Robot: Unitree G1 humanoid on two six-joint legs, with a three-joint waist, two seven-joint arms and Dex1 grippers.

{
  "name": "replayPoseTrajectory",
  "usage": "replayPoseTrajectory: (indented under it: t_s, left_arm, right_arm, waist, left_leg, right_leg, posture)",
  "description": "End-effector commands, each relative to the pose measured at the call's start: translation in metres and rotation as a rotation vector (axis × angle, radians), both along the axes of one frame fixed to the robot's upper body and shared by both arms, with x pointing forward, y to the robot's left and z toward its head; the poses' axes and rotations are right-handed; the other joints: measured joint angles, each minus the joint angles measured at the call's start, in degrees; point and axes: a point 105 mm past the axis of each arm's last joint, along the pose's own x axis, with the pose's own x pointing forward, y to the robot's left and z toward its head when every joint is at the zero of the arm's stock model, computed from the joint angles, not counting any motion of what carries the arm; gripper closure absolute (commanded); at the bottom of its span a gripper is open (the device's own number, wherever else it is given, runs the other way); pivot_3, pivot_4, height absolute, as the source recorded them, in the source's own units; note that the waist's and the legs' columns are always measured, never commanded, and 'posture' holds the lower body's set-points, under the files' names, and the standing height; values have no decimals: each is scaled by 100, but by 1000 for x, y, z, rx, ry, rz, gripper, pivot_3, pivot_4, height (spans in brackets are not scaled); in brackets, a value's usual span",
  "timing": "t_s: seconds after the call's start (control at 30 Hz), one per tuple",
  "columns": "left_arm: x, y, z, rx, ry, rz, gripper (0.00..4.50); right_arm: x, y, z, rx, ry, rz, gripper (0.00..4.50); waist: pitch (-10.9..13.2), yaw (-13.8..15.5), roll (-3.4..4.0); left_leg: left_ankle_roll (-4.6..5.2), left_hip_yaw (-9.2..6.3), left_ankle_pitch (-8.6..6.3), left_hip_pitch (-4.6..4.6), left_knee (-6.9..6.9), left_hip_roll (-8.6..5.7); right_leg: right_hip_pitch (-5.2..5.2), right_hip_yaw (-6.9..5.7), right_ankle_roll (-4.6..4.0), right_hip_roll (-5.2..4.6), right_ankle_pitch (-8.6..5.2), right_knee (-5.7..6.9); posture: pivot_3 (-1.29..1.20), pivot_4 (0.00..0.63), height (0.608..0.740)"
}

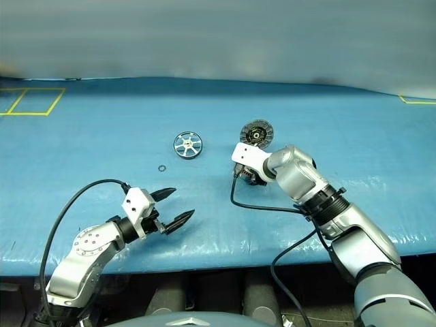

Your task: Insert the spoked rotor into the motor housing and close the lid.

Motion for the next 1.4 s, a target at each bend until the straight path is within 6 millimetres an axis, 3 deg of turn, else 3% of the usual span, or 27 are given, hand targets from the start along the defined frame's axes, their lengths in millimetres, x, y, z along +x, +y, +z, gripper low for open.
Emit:
replayPoseTrajectory:
  t_s: [0.03, 0.17, 0.43, 0.63, 0.8, 1.13, 1.37, 1.4]
  left_arm:
    - [4, 4, 8, -9, -41, 25, 0]
    - [4, 11, 10, 3, -49, 45, 0]
    - [-2, 30, 13, 22, -69, 89, 0]
    - [-12, 44, 11, 56, -101, 121, 0]
    - [-23, 50, 8, 8, -28, 120, 0]
    - [-24, 43, 12, -24, -27, 118, 0]
    - [-21, 37, 12, -33, -26, 101, 0]
    - [-21, 36, 12, -33, -26, 99, 0]
  right_arm:
    - [-24, 30, -11, 103, 93, 47, 2345]
    - [-49, 69, -13, 231, 134, 49, 2346]
    - [-78, 108, -18, 304, 163, 48, 2347]
    - [-88, 120, -26, 231, 130, 144, 2347]
    - [-90, 135, -27, 228, 108, 162, 2347]
    - [-97, 159, -22, 249, 110, 192, 2347]
    - [-91, 162, -18, 277, 90, 138, 2347]
    - [-89, 161, -17, 282, 89, 124, 1997]
  waist:
    - [-3, -4, -2]
    - [-16, -75, -17]
    - [-20, -123, -19]
    - [-22, -143, -21]
    - [-31, -218, -33]
    - [-43, -281, -54]
    - [-44, -282, -55]
    - [-43, -282, -54]
  left_leg:
    - [0, 1, 0, 3, 0, 1]
    - [-2, -6, -1, 12, -4, 13]
    - [-17, -43, -1, 46, -5, 18]
    - [-26, -39, -5, 95, -27, 16]
    - [-32, -37, -9, 105, -42, 19]
    - [-33, -71, -9, 119, -78, 22]
    - [-47, -71, -17, 113, -81, 27]
    - [-49, -71, -19, 114, -81, 28]
  right_leg:
    - [0, 0, -2, 0, -1, 4]
    - [-7, -1, -6, 10, -3, 23]
    - [-11, -6, -71, 27, -47, 92]
    - [-7, -6, -78, 19, -52, 80]
    - [-12, -9, -87, 15, -57, 80]
    - [-18, -29, -119, 31, -68, 83]
    - [-17, -28, -129, 41, -74, 82]
    - [-19, -29, -130, 41, -75, 81]
  posture:
    - [0, 150, 740]
    - [0, 150, 740]
    - [0, 150, 740]
    - [0, 150, 740]
    - [0, 150, 740]
    - [0, 150, 740]
    - [0, 150, 740]
    - [0, 150, 740]
